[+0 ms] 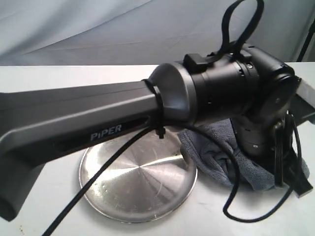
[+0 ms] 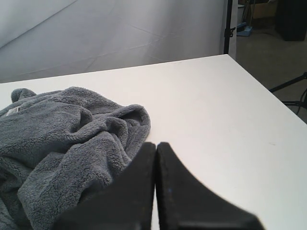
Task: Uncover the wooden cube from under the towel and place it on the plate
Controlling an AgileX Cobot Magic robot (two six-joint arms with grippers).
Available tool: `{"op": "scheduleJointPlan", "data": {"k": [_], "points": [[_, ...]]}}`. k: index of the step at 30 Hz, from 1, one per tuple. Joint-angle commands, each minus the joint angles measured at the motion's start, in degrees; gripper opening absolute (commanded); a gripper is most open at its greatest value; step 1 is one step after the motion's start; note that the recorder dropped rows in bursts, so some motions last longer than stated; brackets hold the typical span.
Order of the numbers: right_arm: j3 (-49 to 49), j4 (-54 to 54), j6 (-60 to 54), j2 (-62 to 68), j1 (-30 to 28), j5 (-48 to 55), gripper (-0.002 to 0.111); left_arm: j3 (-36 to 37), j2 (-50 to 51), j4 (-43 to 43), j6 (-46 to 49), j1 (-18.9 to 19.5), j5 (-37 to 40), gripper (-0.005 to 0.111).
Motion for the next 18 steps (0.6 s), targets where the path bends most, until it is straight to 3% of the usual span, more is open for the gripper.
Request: {"op": "scheduleJointPlan", "data": {"k": [1, 5, 9, 18], "points": [[0.16, 0.15, -0.18, -0.25, -0.2, -0.12, 0.0, -0.16, -0.67, 0.07, -1.48, 2.68, -9.05, 0.0], [0.16, 0.15, -0.18, -0.25, -0.2, -0.12, 0.0, -0.16, -0.67, -0.25, -2.32, 5.94, -15.17, 0.0], [0.16, 0.15, -0.18, -0.25, -0.2, -0.12, 0.0, -0.16, -0.67, -0.25, -2.47, 10.12, -14.57, 0.0], [0.16, 0.15, -0.18, -0.25, -0.2, -0.12, 0.0, -0.16, -0.67, 4.98, -5.16, 20.01, 9.14, 0.0]]}}
